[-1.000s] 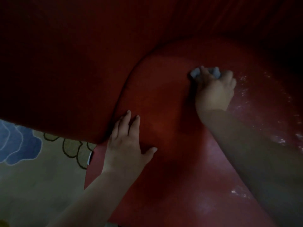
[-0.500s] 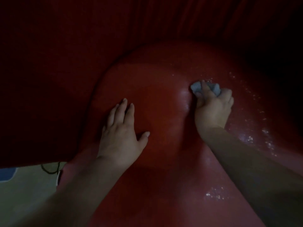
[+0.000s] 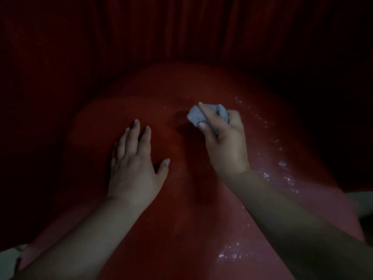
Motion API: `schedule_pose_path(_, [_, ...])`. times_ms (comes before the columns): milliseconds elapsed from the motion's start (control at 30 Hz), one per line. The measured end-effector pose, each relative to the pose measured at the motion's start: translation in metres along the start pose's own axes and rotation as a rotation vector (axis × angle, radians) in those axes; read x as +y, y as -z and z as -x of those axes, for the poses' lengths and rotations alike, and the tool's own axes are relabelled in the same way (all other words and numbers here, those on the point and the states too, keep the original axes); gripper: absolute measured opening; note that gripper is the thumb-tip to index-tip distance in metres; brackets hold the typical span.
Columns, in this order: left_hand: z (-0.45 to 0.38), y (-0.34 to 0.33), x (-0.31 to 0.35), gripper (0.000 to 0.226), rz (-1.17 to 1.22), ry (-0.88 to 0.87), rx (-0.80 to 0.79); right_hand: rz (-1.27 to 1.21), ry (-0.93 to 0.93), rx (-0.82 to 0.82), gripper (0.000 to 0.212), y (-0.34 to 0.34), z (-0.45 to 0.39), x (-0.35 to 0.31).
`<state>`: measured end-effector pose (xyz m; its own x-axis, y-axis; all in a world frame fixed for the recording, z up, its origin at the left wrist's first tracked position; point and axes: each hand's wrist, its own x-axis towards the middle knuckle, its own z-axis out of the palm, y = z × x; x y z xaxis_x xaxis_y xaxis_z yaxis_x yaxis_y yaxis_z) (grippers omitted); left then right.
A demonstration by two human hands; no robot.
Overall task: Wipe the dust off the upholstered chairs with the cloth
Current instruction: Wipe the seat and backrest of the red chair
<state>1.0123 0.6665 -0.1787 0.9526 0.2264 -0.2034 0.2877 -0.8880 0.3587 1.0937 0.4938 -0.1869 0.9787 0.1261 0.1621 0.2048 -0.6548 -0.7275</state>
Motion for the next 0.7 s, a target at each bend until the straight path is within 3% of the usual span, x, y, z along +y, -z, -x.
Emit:
schedule_pose_path(133, [-0.011, -0.008, 0.020, 0.098, -0.075, 0.043, -0.042, 0.085, -0.050, 0.084, 0.040, 0.039, -0.041, 0.042])
schedule_pose_path(333, [-0.013, -0.018, 0.019, 0.101, -0.116, 0.062, -0.043, 0.464, -0.135, -0.023, 0.039, 0.044, -0.104, 0.076])
schedule_pose_path(400, [-0.015, -0.021, 0.018, 0.100, -0.107, 0.078, -0.063, 0.456, -0.087, -0.037, 0.037, 0.038, -0.091, 0.072])
schedule_pose_path(567, [-0.020, -0.021, 0.018, 0.101, -0.108, 0.103, -0.121, 0.237, 0.105, -0.270, 0.035, 0.040, -0.045, 0.049])
schedule_pose_path(700, [-0.018, -0.021, 0.018, 0.101, -0.115, 0.095, -0.109, 0.289, 0.104, -0.081, 0.039, 0.048, -0.097, 0.052])
